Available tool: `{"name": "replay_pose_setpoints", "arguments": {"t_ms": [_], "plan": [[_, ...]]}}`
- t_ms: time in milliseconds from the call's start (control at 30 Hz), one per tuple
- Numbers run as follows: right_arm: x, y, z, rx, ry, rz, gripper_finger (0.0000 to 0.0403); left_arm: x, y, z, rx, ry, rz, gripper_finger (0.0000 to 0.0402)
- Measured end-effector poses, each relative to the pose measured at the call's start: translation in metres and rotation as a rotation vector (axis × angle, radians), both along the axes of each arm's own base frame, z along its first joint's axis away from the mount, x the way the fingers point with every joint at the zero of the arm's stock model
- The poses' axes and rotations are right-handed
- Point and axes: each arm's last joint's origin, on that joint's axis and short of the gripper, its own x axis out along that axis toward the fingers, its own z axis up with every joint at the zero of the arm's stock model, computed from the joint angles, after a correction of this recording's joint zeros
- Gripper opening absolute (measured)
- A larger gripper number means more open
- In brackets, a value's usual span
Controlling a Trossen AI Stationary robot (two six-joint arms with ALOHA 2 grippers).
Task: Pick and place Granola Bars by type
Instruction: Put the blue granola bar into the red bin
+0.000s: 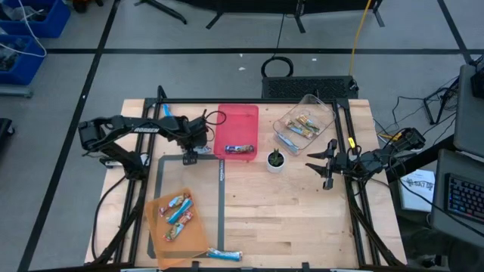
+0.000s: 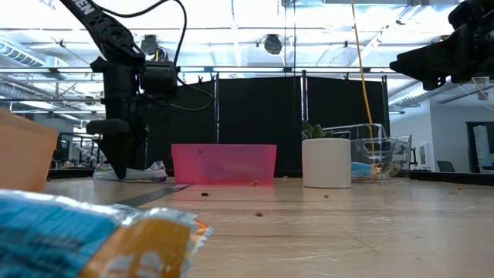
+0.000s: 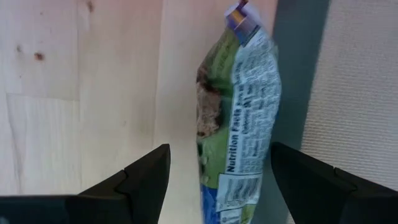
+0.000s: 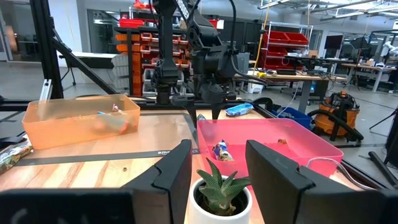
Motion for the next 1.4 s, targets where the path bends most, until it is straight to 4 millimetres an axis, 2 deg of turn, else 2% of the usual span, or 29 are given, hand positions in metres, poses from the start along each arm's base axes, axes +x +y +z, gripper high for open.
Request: {"name": "replay_pose_setpoints", "arguments": {"t_ms": [133, 233, 333, 500, 567, 767, 967, 1133, 1233, 1400], "plan": [[0.000, 0.000, 0.000, 0.000, 0.000, 0.000, 0.0142, 0.000, 0.001, -0.001, -0.012, 0.004, 0.003, 0.0277], [0.000, 0.000, 0.000, 0.000, 0.000, 0.000, 0.0142, 0.000, 0.002, -0.001, -0.019, -0.005, -0.001, 0.0247], [0.000, 0.000, 0.000, 0.000, 0.000, 0.000, 0.0142, 0.001, 0.002, -0.001, -0.023, -0.019, -0.001, 0.0185], [0.000, 0.000, 0.000, 0.000, 0.000, 0.000, 0.0142, 0.001, 0.002, -0.001, -0.021, -0.026, 0.001, 0.0054], [0.000, 0.000, 0.000, 0.000, 0.000, 0.000, 0.0142, 0.001, 0.002, -0.001, -0.018, -0.025, 0.009, 0.0020], [0.000, 0.000, 0.000, 0.000, 0.000, 0.000, 0.0142, 0.000, 0.002, 0.000, -0.029, -0.016, 0.069, 0.0032], [0.000, 0.000, 0.000, 0.000, 0.000, 0.000, 0.0142, -0.005, 0.000, 0.013, -0.039, -0.008, 0.110, 0.0013], [0.000, 0.000, 0.000, 0.000, 0.000, 0.000, 0.0142, -0.004, -0.002, 0.048, -0.027, -0.042, 0.124, 0.0021], [0.000, 0.000, 0.000, 0.000, 0.000, 0.000, 0.0142, -0.002, -0.004, 0.076, -0.015, -0.053, 0.096, 0.0011], [0.000, 0.000, 0.000, 0.000, 0.000, 0.000, 0.0142, 0.005, -0.011, 0.125, 0.069, -0.046, 0.046, 0.0016]]}}
